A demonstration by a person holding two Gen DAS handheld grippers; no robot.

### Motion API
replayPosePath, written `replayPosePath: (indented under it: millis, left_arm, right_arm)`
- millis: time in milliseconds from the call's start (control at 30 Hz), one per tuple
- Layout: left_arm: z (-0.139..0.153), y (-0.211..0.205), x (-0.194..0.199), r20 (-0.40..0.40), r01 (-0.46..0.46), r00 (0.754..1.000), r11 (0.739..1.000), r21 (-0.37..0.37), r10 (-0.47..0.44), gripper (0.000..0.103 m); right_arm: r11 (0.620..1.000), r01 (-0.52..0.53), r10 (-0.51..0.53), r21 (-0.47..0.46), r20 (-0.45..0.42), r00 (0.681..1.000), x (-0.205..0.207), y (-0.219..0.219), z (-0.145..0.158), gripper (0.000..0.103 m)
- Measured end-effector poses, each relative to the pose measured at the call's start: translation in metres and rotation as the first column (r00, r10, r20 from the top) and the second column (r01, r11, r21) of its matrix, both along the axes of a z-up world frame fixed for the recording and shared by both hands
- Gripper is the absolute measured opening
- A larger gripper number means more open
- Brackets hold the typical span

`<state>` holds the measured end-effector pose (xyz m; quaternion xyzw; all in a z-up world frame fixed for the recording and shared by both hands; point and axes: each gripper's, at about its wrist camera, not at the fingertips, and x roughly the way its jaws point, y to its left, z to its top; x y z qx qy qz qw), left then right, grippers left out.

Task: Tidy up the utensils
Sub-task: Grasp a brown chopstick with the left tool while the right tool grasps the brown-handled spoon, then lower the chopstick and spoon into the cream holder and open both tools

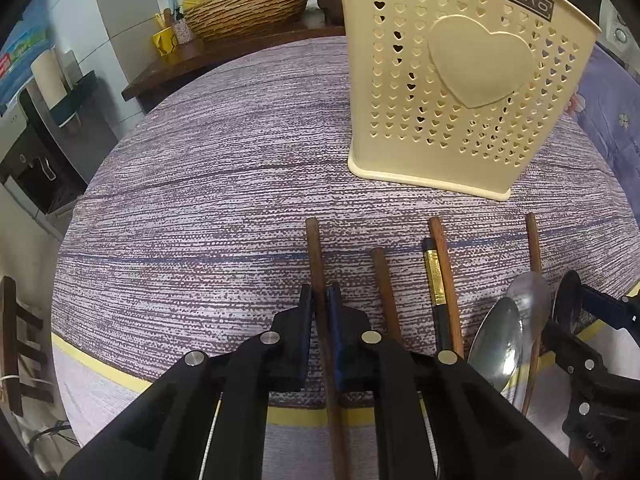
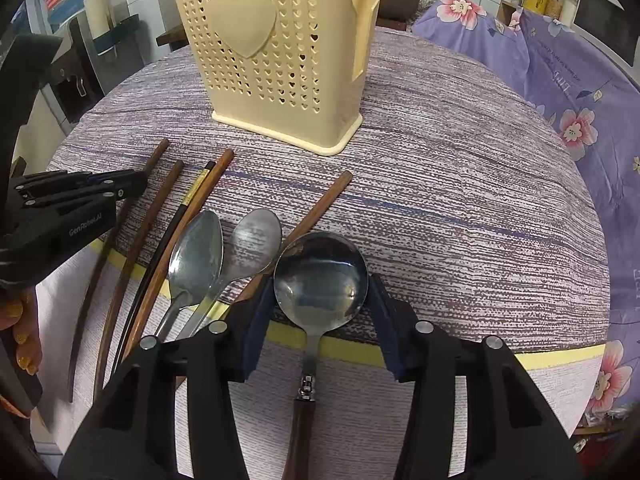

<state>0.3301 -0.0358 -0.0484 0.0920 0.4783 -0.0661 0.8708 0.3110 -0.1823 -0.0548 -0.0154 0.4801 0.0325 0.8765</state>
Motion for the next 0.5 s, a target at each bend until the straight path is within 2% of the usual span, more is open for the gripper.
replayPosePath:
  millis: [167, 300, 500]
  left_arm:
    - [-0.001, -0.001, 0.001, 0.006, -0.006, 1.000, 1.000, 0.006, 0.006, 0.009]
    - [-0.001, -0.001, 0.003, 0.008, -0.011, 1.000, 1.000, -0.005, 0.011, 0.009]
    - [0.025, 0.014, -0.009, 0.080, -0.020, 0.996, 0.995, -0.099, 0.028, 0.009]
  right_arm:
    - [1.000, 0.003, -0.003, 0.024, 0.007, 1.000, -0.001, -0.003, 0.000, 0.048]
    - [0.999, 0.004, -0.007, 0.052, 0.051, 0.999, -0.006, -0.008, 0.008, 0.048]
    - [0.993, 0.022, -0.038, 0.114, 0.140, 0.989, -0.022, -0.025, 0.037, 0.048]
